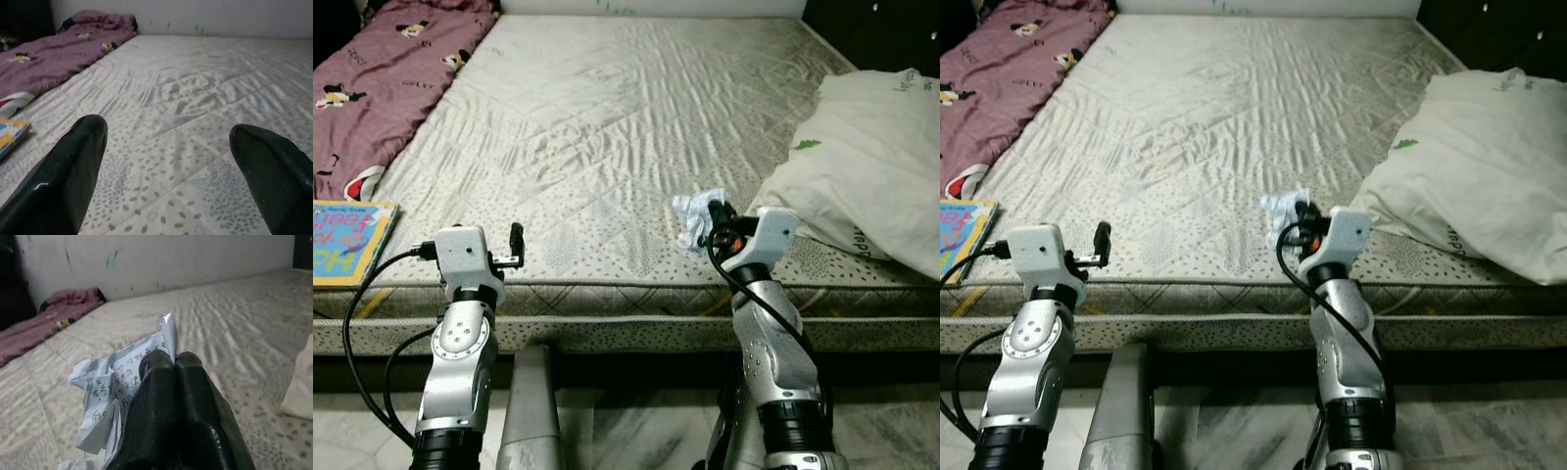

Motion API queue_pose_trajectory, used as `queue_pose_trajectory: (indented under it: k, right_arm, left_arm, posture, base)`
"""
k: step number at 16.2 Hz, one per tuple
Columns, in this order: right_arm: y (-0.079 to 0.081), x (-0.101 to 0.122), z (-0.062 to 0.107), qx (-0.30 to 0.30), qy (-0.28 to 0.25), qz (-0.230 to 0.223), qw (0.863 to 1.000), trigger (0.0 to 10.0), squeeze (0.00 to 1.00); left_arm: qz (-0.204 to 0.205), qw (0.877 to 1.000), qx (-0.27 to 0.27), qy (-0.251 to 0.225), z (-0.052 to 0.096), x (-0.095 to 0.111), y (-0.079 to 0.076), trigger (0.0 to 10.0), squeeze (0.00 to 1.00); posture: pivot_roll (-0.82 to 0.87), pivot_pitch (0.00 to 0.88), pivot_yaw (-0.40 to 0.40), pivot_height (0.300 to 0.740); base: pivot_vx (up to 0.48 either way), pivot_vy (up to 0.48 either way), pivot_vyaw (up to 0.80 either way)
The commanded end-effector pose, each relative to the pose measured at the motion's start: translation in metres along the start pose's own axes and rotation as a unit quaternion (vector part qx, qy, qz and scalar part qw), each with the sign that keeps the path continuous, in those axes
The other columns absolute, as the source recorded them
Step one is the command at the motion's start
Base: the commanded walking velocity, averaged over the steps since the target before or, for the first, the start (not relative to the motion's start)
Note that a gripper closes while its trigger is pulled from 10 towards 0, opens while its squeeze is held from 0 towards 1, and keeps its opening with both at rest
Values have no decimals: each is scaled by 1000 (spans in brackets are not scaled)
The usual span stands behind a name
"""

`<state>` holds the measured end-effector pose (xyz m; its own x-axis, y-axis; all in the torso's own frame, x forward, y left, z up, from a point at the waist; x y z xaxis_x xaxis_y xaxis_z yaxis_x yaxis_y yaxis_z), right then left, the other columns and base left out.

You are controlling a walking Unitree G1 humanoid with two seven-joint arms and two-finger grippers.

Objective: Clean up the room

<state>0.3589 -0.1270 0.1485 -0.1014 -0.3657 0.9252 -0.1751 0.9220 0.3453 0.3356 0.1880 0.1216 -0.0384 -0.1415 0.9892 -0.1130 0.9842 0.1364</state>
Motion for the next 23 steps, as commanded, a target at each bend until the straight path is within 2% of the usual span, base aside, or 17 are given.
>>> queue_pose_trajectory:
  k: [1,4,6,10,15,19,21,23]
  right_arm:
    - [3,1,0,-1,0,-3,1000,10000,0]
    - [1,-7,4,-12,15,-6,1000,10000,0]
    - [5,-7,5,-8,18,-6,1000,10000,0]
    - [0,-6,8,-16,18,0,1000,10000,0]
    - [0,-4,6,-18,20,4,1000,10000,0]
    - [0,-4,4,-18,21,9,1000,10000,0]
    - [-2,-4,4,-22,22,11,999,10000,0]
    - [-3,-5,4,-25,24,15,999,10000,0]
  left_arm:
    - [-3,1000,-11,7,4,-4,-3,10000,0]
    - [-3,1000,-8,16,7,-9,-2,10000,0]
    - [-10,1000,2,22,8,-11,1,10000,0]
    - [2,1000,-6,19,10,-11,-1,10000,0]
    - [11,1000,-3,16,8,-8,-5,10000,0]
    - [-1,999,16,28,8,-10,-2,10000,0]
    - [14,999,5,30,8,-12,-5,10000,0]
    - [16,1000,-7,21,7,-8,-8,10000,0]
  posture:
    - [79,0,22,513]
    - [81,0,19,542]
    - [72,0,17,566]
    - [68,0,19,610]
    - [70,0,12,663]
    - [74,0,3,707]
    - [72,0,-2,740]
    - [76,0,-10,740]
  base:
    - [0,0,0]
    - [0,0,0]
    - [0,0,0]
    - [0,0,0]
    - [0,0,0]
    - [0,0,0]
    - [0,0,0]
    - [0,0,0]
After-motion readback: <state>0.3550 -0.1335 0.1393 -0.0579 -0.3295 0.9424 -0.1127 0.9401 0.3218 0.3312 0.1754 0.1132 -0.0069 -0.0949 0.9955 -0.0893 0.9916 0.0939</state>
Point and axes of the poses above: a point about 5 cm out from each wrist's last joint towards the gripper, its own z axis pointing back from the gripper into the wrist, its own x axis along the axis of the wrist's last joint, y = z × x, the point moved 5 cm from there along -z, pointing out of the wrist towards the gripper, and after that the axes turned 8 degrees about -z, right-handed, at the moved point
